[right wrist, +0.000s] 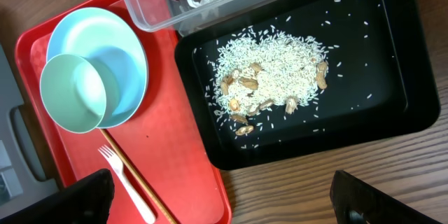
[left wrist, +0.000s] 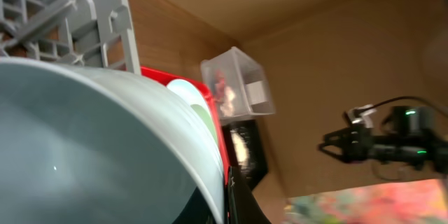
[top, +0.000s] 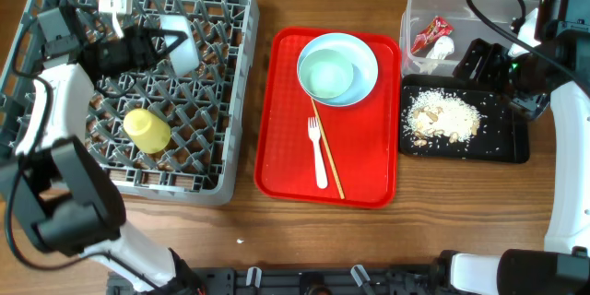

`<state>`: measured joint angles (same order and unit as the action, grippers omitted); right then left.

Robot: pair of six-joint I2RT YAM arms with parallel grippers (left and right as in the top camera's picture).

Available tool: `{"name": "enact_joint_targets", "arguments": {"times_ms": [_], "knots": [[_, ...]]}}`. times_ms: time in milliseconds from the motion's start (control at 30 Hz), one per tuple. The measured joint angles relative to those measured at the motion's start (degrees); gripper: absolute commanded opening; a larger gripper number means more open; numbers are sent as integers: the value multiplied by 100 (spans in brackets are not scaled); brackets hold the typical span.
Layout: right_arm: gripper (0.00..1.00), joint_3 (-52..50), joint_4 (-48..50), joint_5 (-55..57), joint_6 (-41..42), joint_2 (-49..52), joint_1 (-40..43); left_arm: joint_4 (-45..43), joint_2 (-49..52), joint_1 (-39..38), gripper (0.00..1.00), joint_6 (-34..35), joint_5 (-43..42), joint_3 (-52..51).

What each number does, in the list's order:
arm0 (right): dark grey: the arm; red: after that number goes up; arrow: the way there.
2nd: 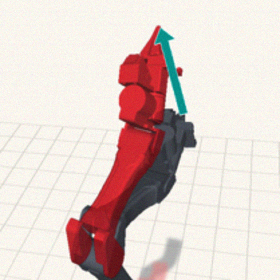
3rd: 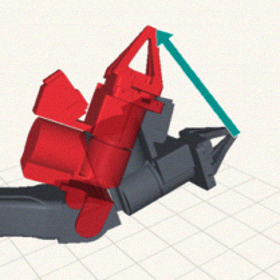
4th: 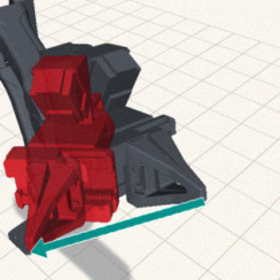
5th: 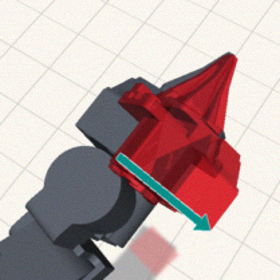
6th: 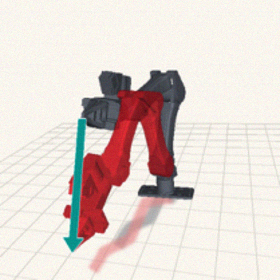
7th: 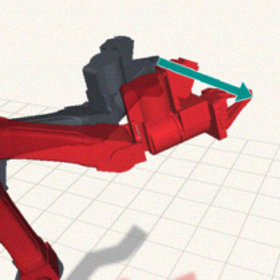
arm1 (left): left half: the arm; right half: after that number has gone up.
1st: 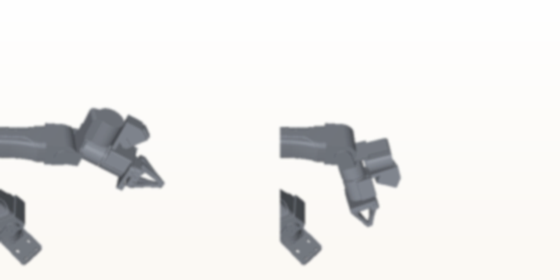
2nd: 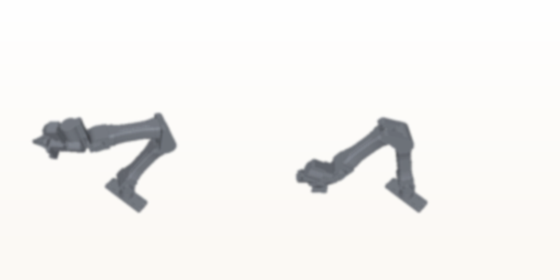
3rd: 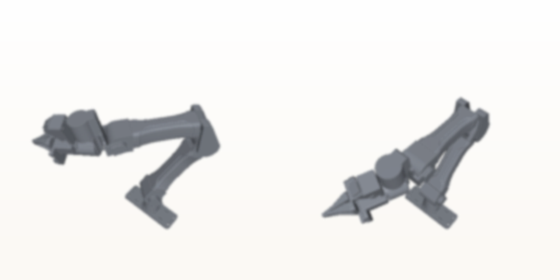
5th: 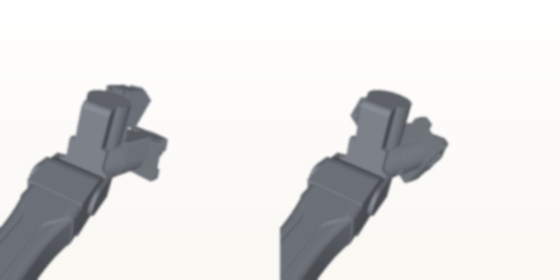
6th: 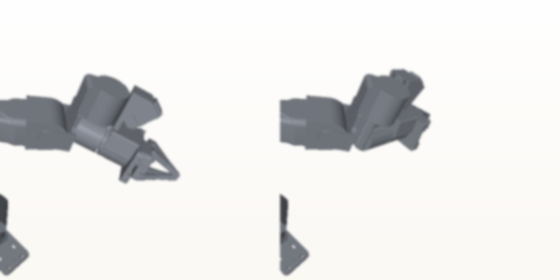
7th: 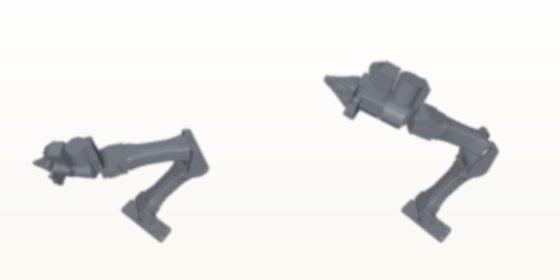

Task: Sort waste into correct bins and load items into the dishwasher rack
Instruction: 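Carry the light-blue bowl into the dish rack with the left gripper, then reach the left gripper to the green bowl on the plate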

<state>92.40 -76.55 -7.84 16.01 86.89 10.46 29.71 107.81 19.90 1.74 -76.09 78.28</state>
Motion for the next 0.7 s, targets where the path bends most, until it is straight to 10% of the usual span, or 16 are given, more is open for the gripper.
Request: {"name": "enact_joint_targets", "arguments": {"times_ms": [167,500,533,567,700], "knots": [[100,0,-17,0,-24,0,0,-44,660,437,4,-17,-892,0],[100,0,-22,0,-24,0,0,894,789,1069,63,-59,601,0],[100,0,-20,0,-24,0,0,909,791,1198,92,-57,680,2],[100,0,-20,0,-26,0,0,920,789,1316,100,-57,739,0],[100,0,-17,0,-26,0,0,977,625,1480,100,-42,654,22]]}}
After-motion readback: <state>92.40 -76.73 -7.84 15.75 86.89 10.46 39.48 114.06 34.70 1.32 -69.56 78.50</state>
